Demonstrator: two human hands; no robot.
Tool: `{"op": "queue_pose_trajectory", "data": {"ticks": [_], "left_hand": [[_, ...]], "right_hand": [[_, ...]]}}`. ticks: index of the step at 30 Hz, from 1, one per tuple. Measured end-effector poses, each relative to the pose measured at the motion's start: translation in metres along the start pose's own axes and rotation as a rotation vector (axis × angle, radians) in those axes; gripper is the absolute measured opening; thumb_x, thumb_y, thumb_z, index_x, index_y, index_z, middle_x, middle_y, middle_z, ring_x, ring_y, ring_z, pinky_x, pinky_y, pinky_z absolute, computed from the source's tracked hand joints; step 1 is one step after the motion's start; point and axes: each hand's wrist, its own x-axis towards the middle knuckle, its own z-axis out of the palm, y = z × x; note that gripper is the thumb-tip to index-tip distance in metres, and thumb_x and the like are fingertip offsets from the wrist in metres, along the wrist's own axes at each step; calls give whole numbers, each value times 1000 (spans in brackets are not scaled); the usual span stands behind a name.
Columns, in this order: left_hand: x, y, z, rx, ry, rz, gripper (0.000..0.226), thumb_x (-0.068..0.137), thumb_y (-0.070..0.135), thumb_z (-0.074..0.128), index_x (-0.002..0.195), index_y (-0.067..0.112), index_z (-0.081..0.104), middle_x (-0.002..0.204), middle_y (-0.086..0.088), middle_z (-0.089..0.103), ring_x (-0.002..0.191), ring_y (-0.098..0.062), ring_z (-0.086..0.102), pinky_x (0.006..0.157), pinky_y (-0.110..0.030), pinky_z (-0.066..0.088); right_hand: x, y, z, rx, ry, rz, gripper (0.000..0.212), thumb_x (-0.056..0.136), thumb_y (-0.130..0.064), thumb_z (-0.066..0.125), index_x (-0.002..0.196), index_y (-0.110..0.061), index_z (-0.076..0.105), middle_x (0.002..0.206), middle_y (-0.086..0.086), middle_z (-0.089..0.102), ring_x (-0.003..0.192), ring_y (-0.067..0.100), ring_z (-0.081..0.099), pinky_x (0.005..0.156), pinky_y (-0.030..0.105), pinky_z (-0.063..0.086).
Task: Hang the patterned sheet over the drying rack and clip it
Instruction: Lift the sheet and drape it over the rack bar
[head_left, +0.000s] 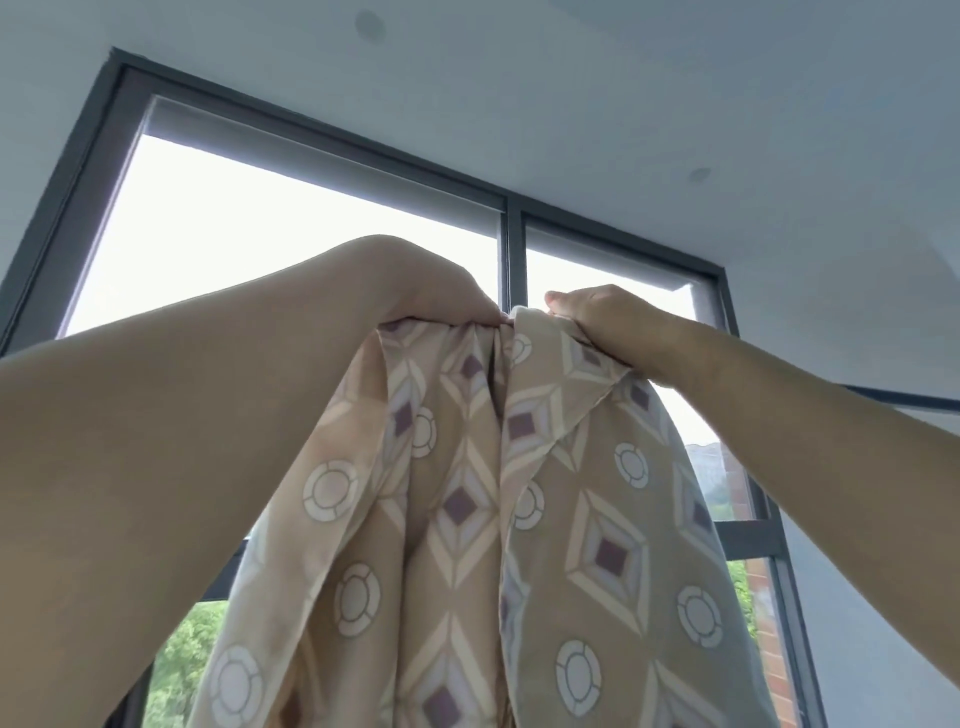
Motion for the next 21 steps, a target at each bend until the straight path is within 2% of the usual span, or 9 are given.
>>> {"op": "queue_pose_trajectory", "data": {"ticks": [3, 5, 6, 8, 10, 12, 13, 16, 21], "left_hand": [[-2, 1, 2, 0, 10, 16, 41, 97, 40, 38, 110, 8, 61, 113, -7, 61, 101, -23, 58, 92, -33, 45], [-4, 1, 2, 36, 33, 22, 35, 97, 38, 38, 100, 10, 59, 110, -8, 60, 98, -23, 56, 91, -32, 43], [-5, 1, 2, 52, 35, 19, 34, 97, 38, 38, 97, 11, 59, 109, -8, 61, 98, -23, 57, 92, -33, 44], [-6, -1, -1, 62, 30, 12, 36, 95, 40, 40, 98, 12, 61, 108, -8, 62, 101, -25, 58, 96, -36, 44], [-7, -4, -3, 76, 23, 14, 37, 95, 38, 40, 105, 10, 62, 109, -8, 62, 103, -26, 59, 97, -39, 45], [-9, -4, -3, 72, 11, 21, 37, 95, 33, 40, 110, 6, 61, 113, -11, 62, 106, -29, 58, 98, -40, 45], [-10, -2, -3, 72, 9, 25, 38, 96, 33, 39, 110, 6, 61, 113, -11, 62, 107, -29, 58, 98, -40, 45], [-14, 3, -3, 92, 34, 35, 41, 97, 37, 37, 112, 7, 61, 114, -9, 61, 107, -26, 57, 96, -35, 44], [-17, 1, -3, 55, 61, 28, 42, 95, 40, 38, 106, 9, 65, 109, -9, 65, 103, -27, 61, 96, -39, 46]], "right_hand": [[-17, 3, -4, -444, 384, -159, 27, 95, -32, 44, 108, -18, 63, 111, 7, 52, 112, 28, 47, 89, 33, 39], [-27, -2, -7, -441, 538, -354, 17, 89, -12, 47, 103, -14, 56, 87, -2, 44, 85, 18, 50, 66, 24, 35], [-34, -6, -9, -305, 454, -403, 20, 86, -5, 48, 102, -15, 54, 79, -5, 42, 72, 12, 47, 60, 20, 35], [-53, -13, -14, -46, 115, -488, 33, 82, -2, 52, 101, -28, 49, 77, -5, 44, 64, 11, 43, 58, 18, 38], [-70, -14, -14, -129, -99, -612, 46, 80, -12, 60, 104, -47, 41, 85, -4, 43, 75, 15, 44, 66, 24, 41], [-70, -11, -7, -412, -57, -739, 41, 79, -34, 57, 111, -55, 41, 86, -8, 38, 83, 14, 38, 70, 26, 38], [-67, -10, -4, -501, 30, -781, 34, 82, -38, 52, 114, -49, 50, 84, -8, 38, 83, 15, 38, 68, 29, 38], [-52, -14, -2, -498, 155, -792, 23, 88, -26, 51, 98, -19, 71, 80, 2, 52, 77, 24, 51, 64, 40, 46], [-37, -22, -5, -580, 210, -609, 23, 96, -18, 45, 99, -11, 66, 99, 5, 61, 92, 24, 57, 81, 37, 47]]}}
